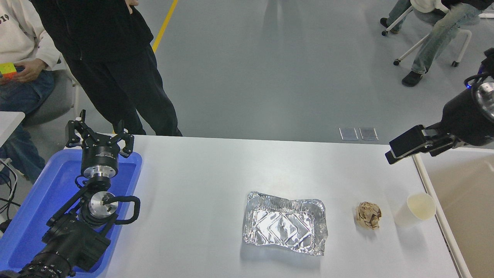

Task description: Pick up paper cup place in dustbin

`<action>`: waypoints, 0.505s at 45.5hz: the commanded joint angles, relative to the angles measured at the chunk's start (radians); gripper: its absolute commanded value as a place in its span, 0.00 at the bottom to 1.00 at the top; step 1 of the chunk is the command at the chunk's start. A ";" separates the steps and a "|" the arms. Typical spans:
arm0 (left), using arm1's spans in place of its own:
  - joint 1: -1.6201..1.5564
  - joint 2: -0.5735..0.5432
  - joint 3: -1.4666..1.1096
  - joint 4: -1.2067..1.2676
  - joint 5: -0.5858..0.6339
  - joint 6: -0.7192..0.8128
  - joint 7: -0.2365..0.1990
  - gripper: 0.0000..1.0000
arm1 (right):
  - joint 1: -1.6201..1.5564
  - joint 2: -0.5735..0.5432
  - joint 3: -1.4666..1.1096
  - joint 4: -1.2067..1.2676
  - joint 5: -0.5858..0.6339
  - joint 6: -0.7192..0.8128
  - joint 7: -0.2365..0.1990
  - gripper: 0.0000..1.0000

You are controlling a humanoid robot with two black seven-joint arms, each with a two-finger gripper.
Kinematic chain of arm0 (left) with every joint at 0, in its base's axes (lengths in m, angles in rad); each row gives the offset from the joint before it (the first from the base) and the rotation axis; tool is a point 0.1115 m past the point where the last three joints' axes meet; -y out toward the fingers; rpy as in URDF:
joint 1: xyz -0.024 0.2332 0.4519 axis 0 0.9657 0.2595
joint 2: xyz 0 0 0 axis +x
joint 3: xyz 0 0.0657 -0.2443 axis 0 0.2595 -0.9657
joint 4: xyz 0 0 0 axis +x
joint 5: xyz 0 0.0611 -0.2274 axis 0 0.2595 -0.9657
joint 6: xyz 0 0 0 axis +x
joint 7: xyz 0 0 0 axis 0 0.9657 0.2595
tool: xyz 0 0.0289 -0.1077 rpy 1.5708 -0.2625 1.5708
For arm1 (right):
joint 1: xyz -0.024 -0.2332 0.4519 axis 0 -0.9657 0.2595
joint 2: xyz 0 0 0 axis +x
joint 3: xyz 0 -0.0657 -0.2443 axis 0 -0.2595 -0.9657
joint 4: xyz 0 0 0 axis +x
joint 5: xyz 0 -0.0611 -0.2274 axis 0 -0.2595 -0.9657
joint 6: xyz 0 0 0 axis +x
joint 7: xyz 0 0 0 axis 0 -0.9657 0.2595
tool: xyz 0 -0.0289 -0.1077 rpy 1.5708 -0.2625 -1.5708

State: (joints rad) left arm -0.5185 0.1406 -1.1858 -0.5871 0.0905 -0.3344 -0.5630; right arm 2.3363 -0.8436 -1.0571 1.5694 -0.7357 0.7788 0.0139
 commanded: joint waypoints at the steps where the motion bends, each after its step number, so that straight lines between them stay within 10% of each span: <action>1: 0.000 0.000 0.000 0.001 0.000 0.000 0.000 0.99 | -0.150 -0.123 0.025 -0.133 -0.207 0.007 -0.002 1.00; 23: 0.000 0.000 0.000 0.001 0.000 0.000 0.000 0.99 | -0.735 -0.163 0.416 -0.334 -0.406 -0.138 0.000 1.00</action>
State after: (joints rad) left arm -0.5185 0.1408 -1.1858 -0.5862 0.0905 -0.3343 -0.5630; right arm 1.8456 -1.0290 -0.7749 1.3311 -1.0767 0.7267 0.0137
